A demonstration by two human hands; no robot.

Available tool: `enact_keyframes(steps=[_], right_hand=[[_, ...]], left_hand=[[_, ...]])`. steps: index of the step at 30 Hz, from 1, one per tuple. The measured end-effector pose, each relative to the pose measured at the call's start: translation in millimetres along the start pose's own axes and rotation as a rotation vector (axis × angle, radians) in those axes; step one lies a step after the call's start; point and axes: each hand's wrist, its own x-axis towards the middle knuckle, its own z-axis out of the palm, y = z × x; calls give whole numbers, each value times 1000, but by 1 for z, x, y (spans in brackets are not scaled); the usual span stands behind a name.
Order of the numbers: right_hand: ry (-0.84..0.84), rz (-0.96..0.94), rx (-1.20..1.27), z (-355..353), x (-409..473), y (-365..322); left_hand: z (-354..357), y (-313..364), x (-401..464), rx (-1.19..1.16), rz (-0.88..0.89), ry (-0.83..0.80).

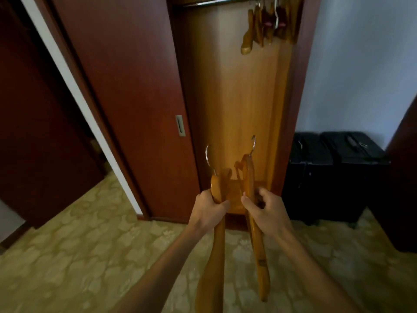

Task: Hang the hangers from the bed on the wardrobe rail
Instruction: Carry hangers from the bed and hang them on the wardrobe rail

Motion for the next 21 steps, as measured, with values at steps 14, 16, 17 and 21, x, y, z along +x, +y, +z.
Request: enact_keyframes(steps=[14, 16, 17, 21], right_hand=[[55, -96, -71, 73, 331, -54], [93, -111, -54, 83, 375, -63], [111, -122, -44, 89, 397, -68], [172, -105, -23, 105, 476, -92]], left_hand=[[-117, 11, 337, -81, 116, -71], [-133, 13, 386, -76, 152, -86], [-142, 15, 411, -74, 172, -94], [-175, 38, 506, -80, 236, -114]])
